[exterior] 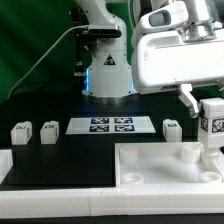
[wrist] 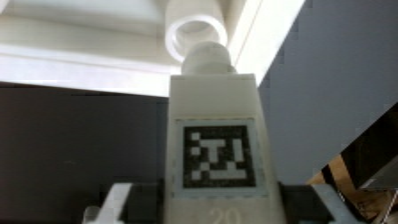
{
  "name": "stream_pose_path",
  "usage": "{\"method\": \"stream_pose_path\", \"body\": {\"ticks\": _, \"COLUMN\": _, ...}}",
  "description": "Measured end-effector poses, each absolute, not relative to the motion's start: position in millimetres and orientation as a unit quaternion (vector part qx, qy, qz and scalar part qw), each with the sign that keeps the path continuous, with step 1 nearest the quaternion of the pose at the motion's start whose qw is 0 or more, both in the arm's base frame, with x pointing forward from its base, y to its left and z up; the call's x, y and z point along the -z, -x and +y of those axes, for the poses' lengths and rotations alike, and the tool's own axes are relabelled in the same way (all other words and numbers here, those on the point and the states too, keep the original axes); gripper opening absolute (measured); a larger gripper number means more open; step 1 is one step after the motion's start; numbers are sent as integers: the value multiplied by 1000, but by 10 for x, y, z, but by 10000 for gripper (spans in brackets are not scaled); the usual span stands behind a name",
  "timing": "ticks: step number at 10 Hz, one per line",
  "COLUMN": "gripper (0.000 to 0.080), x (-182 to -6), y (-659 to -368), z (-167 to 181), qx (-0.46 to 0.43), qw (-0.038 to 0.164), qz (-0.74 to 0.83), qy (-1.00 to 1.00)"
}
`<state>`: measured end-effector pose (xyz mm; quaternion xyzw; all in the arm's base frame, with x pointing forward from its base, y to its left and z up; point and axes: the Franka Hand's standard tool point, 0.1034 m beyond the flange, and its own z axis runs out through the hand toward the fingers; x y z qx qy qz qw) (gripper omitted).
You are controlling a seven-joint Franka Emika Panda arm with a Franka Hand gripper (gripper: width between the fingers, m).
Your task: Assemble one leg
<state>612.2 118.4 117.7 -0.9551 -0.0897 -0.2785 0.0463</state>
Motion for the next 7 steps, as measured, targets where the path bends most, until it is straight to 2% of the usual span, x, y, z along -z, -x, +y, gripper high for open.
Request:
{"method": "stream_pose_path", "body": {"ticks": 2, "gripper": 294, "x": -1147, "y": -6249, "z": 1181, "qx": 283, "qw": 47, "qz": -89, "qy": 954}}
{"method": "stream_pose_path", "body": {"ticks": 7, "gripper": 294, "x": -995, "y": -6268, "z": 1150, "qx": 276, "qw": 43, "qz": -96, "qy": 955}}
